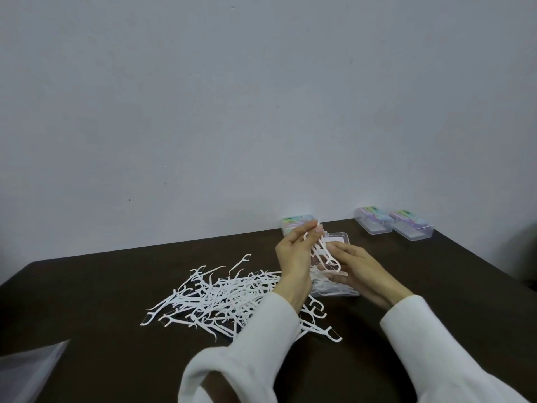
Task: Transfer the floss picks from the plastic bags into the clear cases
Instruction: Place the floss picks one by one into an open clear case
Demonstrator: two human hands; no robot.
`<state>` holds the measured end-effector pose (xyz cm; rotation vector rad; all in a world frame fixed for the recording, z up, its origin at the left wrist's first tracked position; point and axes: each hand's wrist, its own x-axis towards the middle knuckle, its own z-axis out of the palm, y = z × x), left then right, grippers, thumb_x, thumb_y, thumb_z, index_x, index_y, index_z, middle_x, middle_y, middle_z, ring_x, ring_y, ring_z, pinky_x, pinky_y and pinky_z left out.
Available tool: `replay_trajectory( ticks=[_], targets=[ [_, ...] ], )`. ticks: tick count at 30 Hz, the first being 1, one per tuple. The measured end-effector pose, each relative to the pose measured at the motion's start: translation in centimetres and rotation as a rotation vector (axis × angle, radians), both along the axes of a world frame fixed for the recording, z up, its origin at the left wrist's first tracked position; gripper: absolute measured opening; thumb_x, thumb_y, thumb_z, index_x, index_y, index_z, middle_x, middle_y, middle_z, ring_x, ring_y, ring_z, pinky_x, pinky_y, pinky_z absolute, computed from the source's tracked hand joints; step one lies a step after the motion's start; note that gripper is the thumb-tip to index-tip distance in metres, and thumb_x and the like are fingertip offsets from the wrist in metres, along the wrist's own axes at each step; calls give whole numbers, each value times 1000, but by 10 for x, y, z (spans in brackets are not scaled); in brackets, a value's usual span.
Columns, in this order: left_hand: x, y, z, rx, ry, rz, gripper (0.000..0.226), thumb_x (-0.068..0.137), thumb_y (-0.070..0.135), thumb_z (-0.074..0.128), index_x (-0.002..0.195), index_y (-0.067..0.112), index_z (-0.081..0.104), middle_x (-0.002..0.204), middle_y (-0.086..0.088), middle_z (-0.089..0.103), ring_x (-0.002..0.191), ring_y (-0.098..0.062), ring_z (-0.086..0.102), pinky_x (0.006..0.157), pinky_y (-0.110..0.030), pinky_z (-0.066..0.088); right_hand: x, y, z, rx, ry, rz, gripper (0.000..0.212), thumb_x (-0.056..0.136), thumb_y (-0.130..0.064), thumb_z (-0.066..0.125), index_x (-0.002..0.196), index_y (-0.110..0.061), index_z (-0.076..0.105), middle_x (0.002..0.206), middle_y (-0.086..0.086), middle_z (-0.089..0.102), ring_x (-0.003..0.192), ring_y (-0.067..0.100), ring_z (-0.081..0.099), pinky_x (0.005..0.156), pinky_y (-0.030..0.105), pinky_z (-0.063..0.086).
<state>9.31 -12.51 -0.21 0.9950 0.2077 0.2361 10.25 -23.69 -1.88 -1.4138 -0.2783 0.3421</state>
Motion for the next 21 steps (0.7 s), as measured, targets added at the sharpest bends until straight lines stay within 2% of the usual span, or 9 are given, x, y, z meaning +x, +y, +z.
replay_trajectory(
  ticks=[3,7,10,15,18,21],
  targets=[
    [1,0,-2,52,-8,16,15,77,-2,71,90,6,70,83,-7,69,63,-11,65,47,-19,51,0,0,0,22,32,26,23,97,-21,44,101,-11,65,86,6,68,72,10,64,67,23,51],
    [4,1,-8,100,-46,48,14,75,-4,73,87,3,71,81,-1,71,75,-11,67,66,-20,56,0,1,1,107,95,49,23,94,-21,49,99,-5,65,78,11,68,70,17,68,62,24,56],
    [5,3,-11,128,-59,59,15,76,-4,72,90,1,71,80,-2,71,70,-7,66,58,-16,52,1,0,-1,44,2,-9,19,89,-10,56,106,-4,63,84,13,69,66,14,67,60,18,54],
    [9,9,-12,196,-74,14,15,75,-3,73,85,7,69,81,-8,71,68,-11,67,62,-17,53,7,-4,-3,55,-55,-152,14,84,1,60,96,-2,67,77,11,72,67,15,70,61,16,56],
    [12,14,-15,297,-69,-45,16,79,5,72,95,7,70,87,-7,72,71,-7,68,60,-15,51,10,-10,-3,-95,-148,-220,15,81,-2,64,95,-6,69,75,5,73,63,10,69,59,15,54],
    [20,23,-22,454,-25,-12,10,84,11,69,93,13,70,97,-8,72,91,-16,68,77,-24,55,13,-19,-6,-326,-261,-329,11,81,-13,68,91,-16,71,86,0,71,78,10,66,72,24,53]
  ],
)
